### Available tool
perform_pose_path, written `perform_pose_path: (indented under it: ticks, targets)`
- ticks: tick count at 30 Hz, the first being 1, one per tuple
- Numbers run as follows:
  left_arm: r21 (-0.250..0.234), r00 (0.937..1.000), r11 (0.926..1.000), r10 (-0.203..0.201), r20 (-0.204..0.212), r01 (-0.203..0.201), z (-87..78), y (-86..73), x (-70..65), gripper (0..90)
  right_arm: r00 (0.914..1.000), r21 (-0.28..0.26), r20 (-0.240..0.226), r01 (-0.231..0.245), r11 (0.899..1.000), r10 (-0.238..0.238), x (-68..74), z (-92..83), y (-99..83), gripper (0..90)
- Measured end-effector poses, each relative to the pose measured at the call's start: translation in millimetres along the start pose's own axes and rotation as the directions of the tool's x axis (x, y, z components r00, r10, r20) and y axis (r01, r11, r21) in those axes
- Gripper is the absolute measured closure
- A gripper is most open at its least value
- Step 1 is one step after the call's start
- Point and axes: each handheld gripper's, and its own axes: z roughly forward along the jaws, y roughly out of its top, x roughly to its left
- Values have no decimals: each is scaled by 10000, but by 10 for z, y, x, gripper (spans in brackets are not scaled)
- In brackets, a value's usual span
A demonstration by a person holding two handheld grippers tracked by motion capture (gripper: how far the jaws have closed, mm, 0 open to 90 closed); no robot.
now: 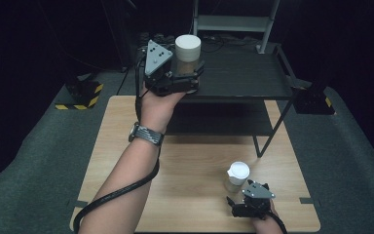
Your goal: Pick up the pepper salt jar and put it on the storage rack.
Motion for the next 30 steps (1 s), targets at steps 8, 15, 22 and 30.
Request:
perform_pose_path:
  ticks: [8, 15, 22, 30]
  targets:
    - [-70, 9999, 9999, 98, 62, -98, -177, -12, -12, 4, 10000, -14, 31, 1, 10000, -1, 5, 0, -2, 0]
    - [-79, 9997, 9999, 113, 227, -111, -313, -79, -5, 4, 10000, 9, 19, 4, 10000, -4, 3, 2, 2, 0]
    - [-120, 9994, 9999, 105, 324, -101, -516, -197, 49, 4, 10000, 19, 73, 32, 10000, -32, 16, 2, 3, 0]
    - [113, 9997, 9999, 71, 221, -73, -779, -352, 54, 4, 9999, 51, 98, 96, 9999, -97, 23, 5, 9, 0]
